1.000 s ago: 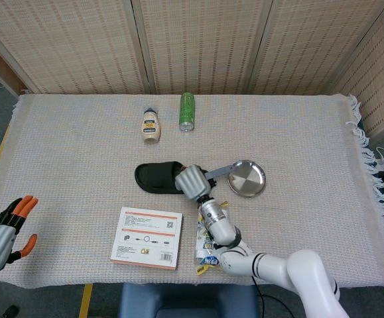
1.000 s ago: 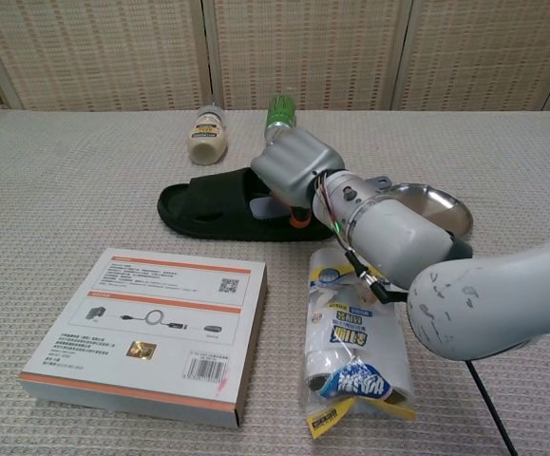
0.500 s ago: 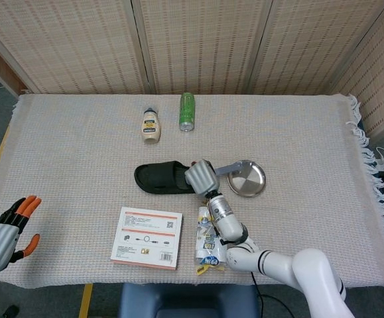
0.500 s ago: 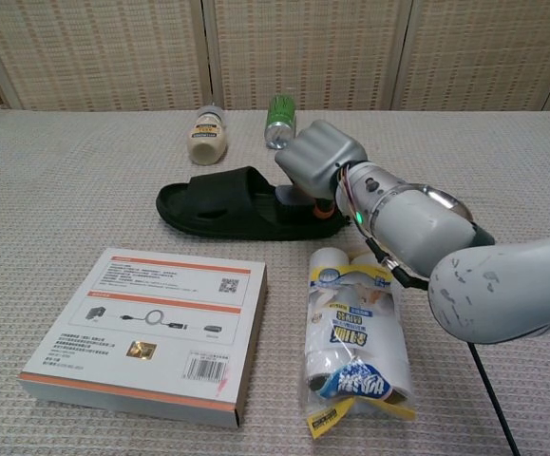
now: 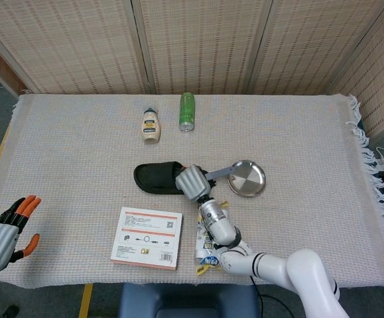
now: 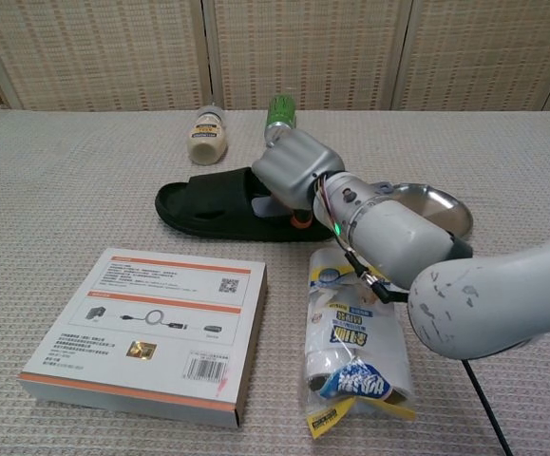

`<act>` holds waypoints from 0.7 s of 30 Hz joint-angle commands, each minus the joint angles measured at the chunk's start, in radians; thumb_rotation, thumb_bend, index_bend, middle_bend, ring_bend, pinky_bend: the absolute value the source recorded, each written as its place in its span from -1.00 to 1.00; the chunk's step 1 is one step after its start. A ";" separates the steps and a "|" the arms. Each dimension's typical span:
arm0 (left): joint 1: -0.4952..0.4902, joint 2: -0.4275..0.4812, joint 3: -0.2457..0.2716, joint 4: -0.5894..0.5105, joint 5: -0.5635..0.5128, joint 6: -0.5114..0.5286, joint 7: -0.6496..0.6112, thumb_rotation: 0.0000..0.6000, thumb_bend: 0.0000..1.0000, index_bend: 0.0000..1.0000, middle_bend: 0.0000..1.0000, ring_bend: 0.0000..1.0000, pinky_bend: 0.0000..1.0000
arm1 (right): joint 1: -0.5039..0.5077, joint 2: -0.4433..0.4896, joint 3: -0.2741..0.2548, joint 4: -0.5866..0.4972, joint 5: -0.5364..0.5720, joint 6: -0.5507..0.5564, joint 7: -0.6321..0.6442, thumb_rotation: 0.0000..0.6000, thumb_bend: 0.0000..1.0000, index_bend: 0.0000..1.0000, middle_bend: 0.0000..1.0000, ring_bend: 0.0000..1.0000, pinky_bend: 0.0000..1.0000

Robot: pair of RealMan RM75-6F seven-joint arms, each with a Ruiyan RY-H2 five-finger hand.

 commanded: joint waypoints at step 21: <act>-0.002 -0.001 0.001 0.002 -0.001 -0.004 0.004 1.00 -0.08 -1.00 -1.00 -1.00 -0.62 | -0.018 0.061 0.012 -0.100 -0.013 0.033 0.049 1.00 -0.22 0.76 0.43 0.29 0.76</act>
